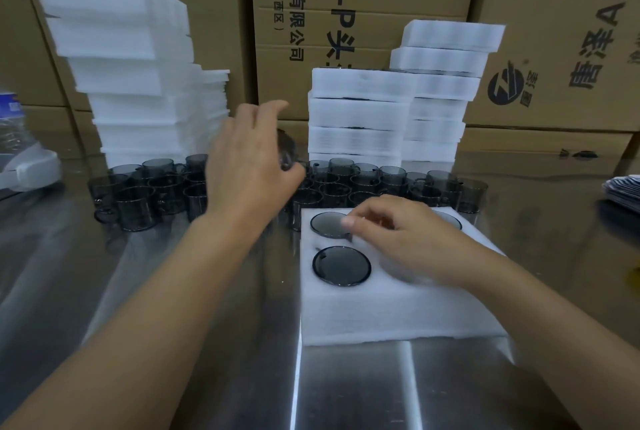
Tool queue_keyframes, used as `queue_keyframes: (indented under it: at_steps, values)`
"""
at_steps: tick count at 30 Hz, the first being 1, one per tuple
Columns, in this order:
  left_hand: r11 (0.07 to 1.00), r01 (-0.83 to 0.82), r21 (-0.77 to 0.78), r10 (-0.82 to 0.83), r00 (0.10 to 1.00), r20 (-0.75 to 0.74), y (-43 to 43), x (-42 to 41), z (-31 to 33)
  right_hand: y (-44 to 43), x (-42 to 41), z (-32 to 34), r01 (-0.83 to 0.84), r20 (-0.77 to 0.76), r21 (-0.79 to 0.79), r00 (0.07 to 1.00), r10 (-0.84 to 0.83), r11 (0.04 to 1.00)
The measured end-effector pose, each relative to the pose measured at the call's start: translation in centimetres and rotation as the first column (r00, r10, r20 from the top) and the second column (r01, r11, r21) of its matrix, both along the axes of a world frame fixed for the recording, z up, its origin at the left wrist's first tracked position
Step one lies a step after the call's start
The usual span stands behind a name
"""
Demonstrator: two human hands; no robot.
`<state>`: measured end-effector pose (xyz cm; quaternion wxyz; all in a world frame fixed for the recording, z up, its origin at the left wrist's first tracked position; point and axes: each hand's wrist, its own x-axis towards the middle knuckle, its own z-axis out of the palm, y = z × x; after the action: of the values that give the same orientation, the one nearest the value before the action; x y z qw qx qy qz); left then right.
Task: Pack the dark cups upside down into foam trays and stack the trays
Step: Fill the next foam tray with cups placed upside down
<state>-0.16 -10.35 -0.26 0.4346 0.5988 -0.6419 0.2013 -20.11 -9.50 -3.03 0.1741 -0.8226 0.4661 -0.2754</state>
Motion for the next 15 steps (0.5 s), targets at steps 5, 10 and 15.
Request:
queue_keyframes:
  at_steps: [5, 10, 15]
  values:
    - [0.941, 0.324, -0.094, -0.32, 0.946, 0.053, 1.3, -3.5, -1.0, -0.3, -0.3, 0.8, 0.014, 0.398, 0.124, 0.915, -0.062, 0.992]
    - [0.865, 0.491, -0.101, -0.478, 0.869, 0.128, 2.0, -5.3, -1.8, -0.2, -0.3, 1.3, -0.07, 0.6, 0.202, 0.797, -0.067, 0.977]
    - [0.839, 0.543, -0.017, -0.543, 0.84, -0.003, 2.0, -6.1, -2.7, -0.5, -0.4, 1.1, -0.062, 0.638, 0.284, 0.757, -0.141, 0.957]
